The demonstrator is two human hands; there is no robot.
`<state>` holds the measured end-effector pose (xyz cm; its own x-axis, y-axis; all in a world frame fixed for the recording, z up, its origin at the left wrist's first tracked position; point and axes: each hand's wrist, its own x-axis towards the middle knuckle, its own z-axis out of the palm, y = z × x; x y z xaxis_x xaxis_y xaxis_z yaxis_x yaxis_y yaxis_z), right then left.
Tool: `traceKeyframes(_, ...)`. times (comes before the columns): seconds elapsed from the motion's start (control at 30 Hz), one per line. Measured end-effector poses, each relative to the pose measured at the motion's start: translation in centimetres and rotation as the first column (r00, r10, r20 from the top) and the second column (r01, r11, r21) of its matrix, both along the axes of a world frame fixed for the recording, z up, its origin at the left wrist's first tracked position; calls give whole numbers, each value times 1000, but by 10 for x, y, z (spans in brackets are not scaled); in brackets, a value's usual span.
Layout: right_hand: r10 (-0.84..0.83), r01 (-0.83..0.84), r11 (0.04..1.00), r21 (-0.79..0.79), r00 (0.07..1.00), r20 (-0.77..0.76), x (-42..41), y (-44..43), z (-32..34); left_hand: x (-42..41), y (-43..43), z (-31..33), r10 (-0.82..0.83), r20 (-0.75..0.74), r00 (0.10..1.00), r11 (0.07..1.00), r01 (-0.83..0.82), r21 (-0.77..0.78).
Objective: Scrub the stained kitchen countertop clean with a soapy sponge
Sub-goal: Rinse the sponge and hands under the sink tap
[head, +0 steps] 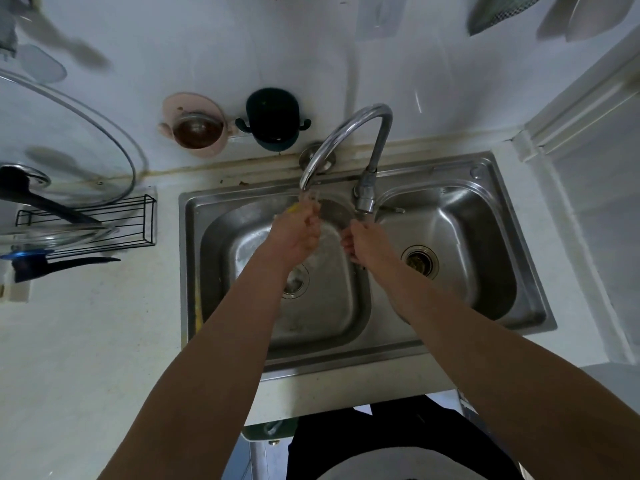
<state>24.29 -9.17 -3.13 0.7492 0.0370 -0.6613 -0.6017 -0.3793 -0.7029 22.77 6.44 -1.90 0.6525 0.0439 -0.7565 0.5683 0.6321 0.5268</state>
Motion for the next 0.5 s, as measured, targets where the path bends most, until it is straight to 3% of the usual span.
traceKeyframes(0.13, 28, -27, 999, -42, 999, 18, -6, -10, 0, 3, -4, 3, -69, -144, 987, 976, 97, 195)
traceKeyframes(0.3, 50, -46, 997, -66, 997, 61, -8, -17, 0, 6, -4, -8, 25, -209, 977, 930, 54, 363)
traceKeyframes(0.5, 49, -48, 998, -49, 999, 20, -7, -16, -1, -9, -7, -13, 23, -164, 986, 973, 16, 229)
